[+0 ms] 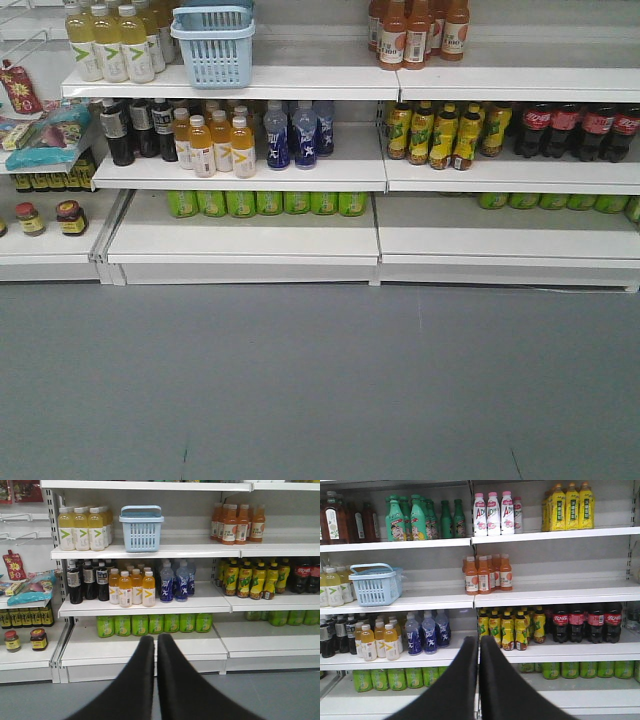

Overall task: Place coke in basket with both arms
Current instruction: 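Drive the base toward the shelf holding the light-blue basket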

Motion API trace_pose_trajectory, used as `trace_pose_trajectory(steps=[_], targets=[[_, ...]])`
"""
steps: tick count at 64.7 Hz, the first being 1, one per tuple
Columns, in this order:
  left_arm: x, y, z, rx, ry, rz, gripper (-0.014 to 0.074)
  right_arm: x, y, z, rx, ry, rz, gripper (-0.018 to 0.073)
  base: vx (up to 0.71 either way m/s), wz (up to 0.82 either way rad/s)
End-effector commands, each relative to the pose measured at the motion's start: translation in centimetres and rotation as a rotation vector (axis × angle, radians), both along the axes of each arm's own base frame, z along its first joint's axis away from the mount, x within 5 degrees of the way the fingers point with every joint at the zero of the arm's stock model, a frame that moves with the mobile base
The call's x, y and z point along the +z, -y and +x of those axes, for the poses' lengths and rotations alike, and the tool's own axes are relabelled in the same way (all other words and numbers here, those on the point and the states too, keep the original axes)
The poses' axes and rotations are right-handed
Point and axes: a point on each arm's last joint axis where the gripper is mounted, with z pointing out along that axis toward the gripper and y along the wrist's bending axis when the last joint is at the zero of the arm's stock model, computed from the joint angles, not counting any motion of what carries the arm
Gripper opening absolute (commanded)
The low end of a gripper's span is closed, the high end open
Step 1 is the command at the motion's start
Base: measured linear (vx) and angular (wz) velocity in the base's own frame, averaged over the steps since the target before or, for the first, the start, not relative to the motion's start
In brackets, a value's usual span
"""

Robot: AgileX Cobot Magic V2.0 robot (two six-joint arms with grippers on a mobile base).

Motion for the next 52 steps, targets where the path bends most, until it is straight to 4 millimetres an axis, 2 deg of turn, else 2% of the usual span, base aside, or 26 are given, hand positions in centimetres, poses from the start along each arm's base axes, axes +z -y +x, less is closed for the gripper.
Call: trace_pose_trajectory(steps=[1, 52], targets=[[0.60, 0.09, -0.07, -0.013, 0.089, -0.004, -0.0005, 0.15, 0.01, -0.10, -0.005, 0.070, -0.013, -0.0005, 0.00, 0.00], [0.60, 0.09, -0.07, -0.013, 0.089, -0.004, -0.0005, 0.15, 0.01, -0.10, -0.005, 0.070, -0.013, -0.0005, 0.00, 0.00]])
